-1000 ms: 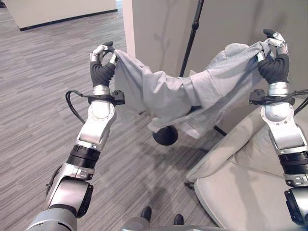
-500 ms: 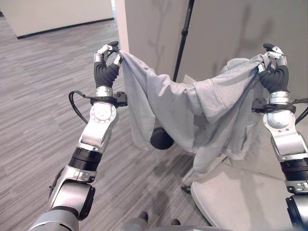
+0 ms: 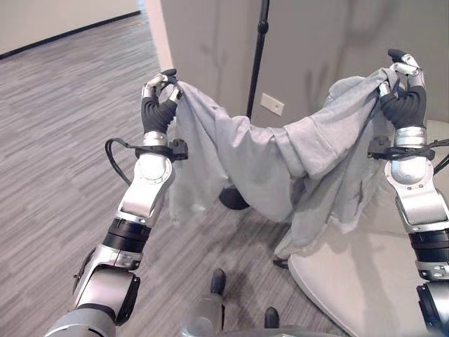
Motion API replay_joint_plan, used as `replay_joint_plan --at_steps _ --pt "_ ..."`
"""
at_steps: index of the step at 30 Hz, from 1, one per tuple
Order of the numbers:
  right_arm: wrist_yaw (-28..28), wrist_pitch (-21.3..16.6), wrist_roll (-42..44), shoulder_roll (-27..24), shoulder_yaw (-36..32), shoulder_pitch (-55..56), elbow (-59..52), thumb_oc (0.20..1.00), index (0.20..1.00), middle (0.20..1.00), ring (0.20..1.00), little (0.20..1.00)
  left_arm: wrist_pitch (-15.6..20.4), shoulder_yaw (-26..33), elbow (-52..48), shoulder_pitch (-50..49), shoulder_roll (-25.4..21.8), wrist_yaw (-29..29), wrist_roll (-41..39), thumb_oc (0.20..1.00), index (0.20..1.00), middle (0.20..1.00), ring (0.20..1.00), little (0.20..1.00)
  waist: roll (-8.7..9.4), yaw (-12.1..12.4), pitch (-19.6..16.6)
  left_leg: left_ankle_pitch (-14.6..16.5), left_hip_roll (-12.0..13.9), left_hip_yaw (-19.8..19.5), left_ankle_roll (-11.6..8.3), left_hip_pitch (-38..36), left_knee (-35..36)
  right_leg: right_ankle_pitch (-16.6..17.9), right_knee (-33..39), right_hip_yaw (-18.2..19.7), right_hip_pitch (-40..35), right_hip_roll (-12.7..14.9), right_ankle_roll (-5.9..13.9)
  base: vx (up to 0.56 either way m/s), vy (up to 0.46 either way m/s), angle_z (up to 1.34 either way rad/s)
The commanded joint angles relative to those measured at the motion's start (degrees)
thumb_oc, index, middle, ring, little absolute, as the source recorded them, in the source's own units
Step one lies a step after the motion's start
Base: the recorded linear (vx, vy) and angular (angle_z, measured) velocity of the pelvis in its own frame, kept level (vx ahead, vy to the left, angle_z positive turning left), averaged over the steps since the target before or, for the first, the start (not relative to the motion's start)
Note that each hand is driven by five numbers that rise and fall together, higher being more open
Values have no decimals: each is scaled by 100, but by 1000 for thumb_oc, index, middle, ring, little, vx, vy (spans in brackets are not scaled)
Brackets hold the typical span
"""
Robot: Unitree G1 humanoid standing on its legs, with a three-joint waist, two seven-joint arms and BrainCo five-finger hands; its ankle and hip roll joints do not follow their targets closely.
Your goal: Hang the clothes on the sofa on the clothes rack.
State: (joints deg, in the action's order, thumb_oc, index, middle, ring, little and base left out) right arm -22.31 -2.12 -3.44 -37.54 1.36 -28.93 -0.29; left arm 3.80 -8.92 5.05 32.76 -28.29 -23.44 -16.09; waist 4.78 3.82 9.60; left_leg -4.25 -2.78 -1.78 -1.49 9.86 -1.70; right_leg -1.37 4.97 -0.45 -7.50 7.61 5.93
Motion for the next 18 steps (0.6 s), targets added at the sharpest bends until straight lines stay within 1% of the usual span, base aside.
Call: replay_joint_plan --at_steps 1,3,4,6,7,8,9,10,12,13,14,15,16,17,18 --pt "-246 -287 -116 -117 -145 -414 141 200 200 200 200 200 399 47 29 439 -286 -81 159 200 200 200 200 200 131 194 -714 -82 111 -52 -111 -237 576 -179 -53 -116 -85 -177 317 88 109 -29" --pt "-269 -290 -133 -111 -126 -503 141 200 200 200 200 200 412 17 50 537 -346 -122 141 200 200 200 200 200 136 201 -711 -24 73 23 -38 -284 571 -178 -273 -79 17 -75 373 105 150 -18" --pt "-281 -273 -192 -130 -118 -557 178 200 200 200 200 200 413 -17 78 627 -353 -140 144 200 200 200 200 200 138 203 -718 52 21 49 37 -350 575 -179 -548 -94 87 0 430 146 205 13" --pt "-298 -252 -237 -128 -157 -561 169 200 200 200 200 200 398 -61 132 714 -357 -152 147 200 200 200 200 200 127 170 -673 124 -53 40 128 -450 573 -154 -1117 -113 244 68 490 122 227 16" --pt "-329 -248 -248 -136 -175 -616 157 200 200 200 200 200 371 -130 177 827 -348 -197 179 200 200 200 200 200 81 61 -559 182 -112 -17 218 -623 597 193 -1867 -97 503 104 506 111 221 10" --pt "-332 -246 -242 -127 -167 -638 153 200 200 200 200 200 362 -147 185 851 -343 -216 187 200 200 200 200 200 59 27 -499 245 -109 -49 248 -708 619 264 -2216 -97 637 113 479 49 165 16" --pt "-333 -247 -242 -127 -168 -642 153 200 200 200 200 200 363 -146 184 854 -345 -217 187 200 200 200 200 200 52 30 -484 199 -104 -39 252 -681 601 295 -2235 -94 666 108 476 89 70 19" --pt "-347 -269 -206 -80 -185 -604 189 200 200 200 200 200 353 -114 174 877 -354 -214 196 200 200 200 200 200 28 14 -462 311 -63 -66 249 -817 650 227 -2399 -193 806 131 464 85 38 17" --pt "-339 -273 -201 -78 -198 -586 194 200 200 200 200 200 345 -91 174 882 -360 -228 203 200 200 200 200 200 29 -11 -443 365 -47 -110 243 -885 661 181 -2359 -258 886 141 443 88 13 -2" --pt "-338 -273 -189 -88 -205 -589 209 200 200 200 200 200 349 -72 176 912 -360 -237 212 200 200 200 200 200 30 -25 -418 395 -38 -122 231 -940 670 141 -2176 -300 1030 122 429 87 -31 -7" --pt "-344 -290 -168 -160 -197 -663 252 200 200 200 200 200 360 -75 190 969 -358 -246 244 200 200 200 200 200 20 -91 -374 500 -18 -158 197 -1026 670 141 -1504 -391 1218 28 402 97 -46 -2" --pt "-355 -295 -165 -184 -175 -693 270 200 200 200 200 200 363 -90 189 991 -350 -258 250 200 200 200 200 200 44 -109 -313 527 -46 -162 190 -1078 670 225 -1149 -449 1401 5 417 106 -68 -2" --pt "-399 -314 -138 -199 -210 -675 317 200 200 200 200 200 374 -66 185 978 -315 -253 253 200 200 200 200 200 59 -156 -303 567 -63 -201 176 -1078 670 338 -745 -340 1328 -36 493 24 -44 -4" --pt "-374 -321 -125 -196 -237 -619 310 200 200 200 200 200 360 -37 149 937 -296 -227 263 200 200 200 200 200 86 -177 -295 538 -91 -179 171 -1071 670 500 -544 -291 1293 -38 536 16 -25 13" --pt "-371 -320 -125 -194 -241 -605 302 200 200 200 200 200 354 -36 137 923 -295 -225 265 200 200 200 200 200 85 -171 -294 541 -90 -175 174 -1083 670 551 -456 -292 1242 -42 539 12 -15 51"
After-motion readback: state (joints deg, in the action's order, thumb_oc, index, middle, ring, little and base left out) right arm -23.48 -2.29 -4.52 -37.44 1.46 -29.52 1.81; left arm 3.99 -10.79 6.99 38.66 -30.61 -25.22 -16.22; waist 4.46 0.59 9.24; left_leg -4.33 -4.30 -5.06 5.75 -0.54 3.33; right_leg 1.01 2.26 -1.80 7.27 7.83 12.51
